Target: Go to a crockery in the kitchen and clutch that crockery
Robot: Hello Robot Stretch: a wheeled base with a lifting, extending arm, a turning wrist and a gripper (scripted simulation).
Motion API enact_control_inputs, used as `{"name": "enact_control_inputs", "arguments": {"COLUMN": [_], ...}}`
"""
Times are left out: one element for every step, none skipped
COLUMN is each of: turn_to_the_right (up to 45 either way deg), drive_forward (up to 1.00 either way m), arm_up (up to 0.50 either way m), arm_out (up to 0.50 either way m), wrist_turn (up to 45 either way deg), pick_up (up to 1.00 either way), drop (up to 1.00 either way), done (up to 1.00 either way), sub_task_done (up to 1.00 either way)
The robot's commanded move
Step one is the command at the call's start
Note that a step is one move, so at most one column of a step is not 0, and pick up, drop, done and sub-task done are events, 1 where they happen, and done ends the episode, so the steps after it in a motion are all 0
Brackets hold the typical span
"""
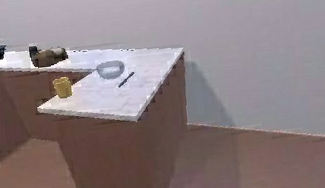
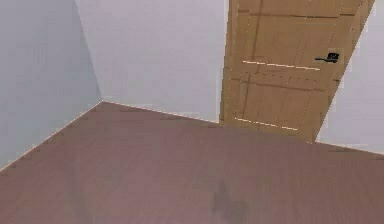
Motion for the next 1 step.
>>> {"name": "enact_control_inputs", "arguments": {"turn_to_the_right": [0.0], "drive_forward": [0.40], "arm_up": [0.00], "arm_out": [0.00], "wrist_turn": [0.0], "pick_up": [0.00], "drop": [0.00], "done": [0.00], "sub_task_done": [0.00]}}
